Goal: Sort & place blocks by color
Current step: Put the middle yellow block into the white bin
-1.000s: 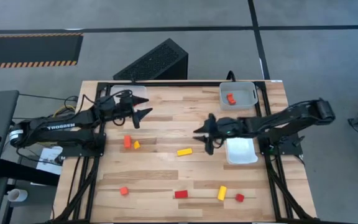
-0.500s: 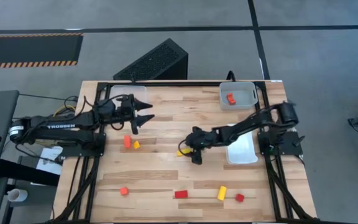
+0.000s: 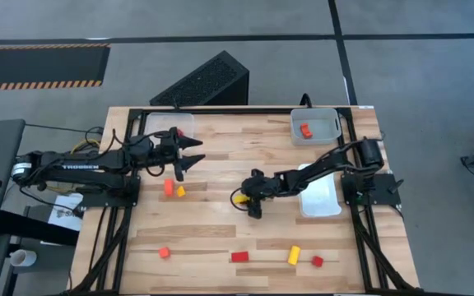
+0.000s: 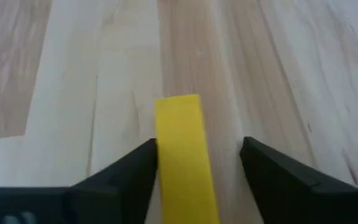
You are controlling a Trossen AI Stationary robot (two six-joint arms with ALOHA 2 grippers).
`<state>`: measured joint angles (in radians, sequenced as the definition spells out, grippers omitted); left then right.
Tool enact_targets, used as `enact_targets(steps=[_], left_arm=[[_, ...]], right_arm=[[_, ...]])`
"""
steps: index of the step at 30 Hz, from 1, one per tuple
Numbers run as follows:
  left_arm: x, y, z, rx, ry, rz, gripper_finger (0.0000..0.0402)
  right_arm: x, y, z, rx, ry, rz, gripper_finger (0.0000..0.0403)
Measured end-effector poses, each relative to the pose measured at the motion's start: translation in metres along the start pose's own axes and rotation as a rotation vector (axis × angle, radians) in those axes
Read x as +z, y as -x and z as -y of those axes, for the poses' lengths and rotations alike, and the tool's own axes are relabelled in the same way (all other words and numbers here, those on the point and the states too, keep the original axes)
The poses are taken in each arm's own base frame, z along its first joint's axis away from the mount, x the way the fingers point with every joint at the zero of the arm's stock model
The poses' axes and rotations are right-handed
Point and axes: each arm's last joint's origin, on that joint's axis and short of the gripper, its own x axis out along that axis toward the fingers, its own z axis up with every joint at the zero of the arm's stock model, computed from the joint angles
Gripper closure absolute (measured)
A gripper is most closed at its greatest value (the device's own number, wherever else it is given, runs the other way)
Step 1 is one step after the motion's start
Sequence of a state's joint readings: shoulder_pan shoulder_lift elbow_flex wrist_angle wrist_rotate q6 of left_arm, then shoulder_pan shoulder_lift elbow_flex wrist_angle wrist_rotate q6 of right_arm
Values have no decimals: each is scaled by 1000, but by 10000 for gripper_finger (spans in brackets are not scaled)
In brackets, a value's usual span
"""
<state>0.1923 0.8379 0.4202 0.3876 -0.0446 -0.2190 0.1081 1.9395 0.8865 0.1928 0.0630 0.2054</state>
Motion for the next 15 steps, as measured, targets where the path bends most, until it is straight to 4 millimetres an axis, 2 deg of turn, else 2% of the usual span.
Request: enact_targets(steps=[6, 7, 11, 15], left_arm=[[3, 0, -1, 57, 22, 46, 159], [4, 0, -1, 57, 22, 51, 159], [5, 0, -1, 62, 11, 61, 159], [4, -2, -2, 97, 10, 62, 159]], right_arm=[[-2, 4, -1, -7, 0, -37, 296], [-3, 4, -1, -7, -1, -39, 307], [4, 19, -4, 48, -42, -41, 306], [14, 56, -13, 87, -30, -40, 306]])
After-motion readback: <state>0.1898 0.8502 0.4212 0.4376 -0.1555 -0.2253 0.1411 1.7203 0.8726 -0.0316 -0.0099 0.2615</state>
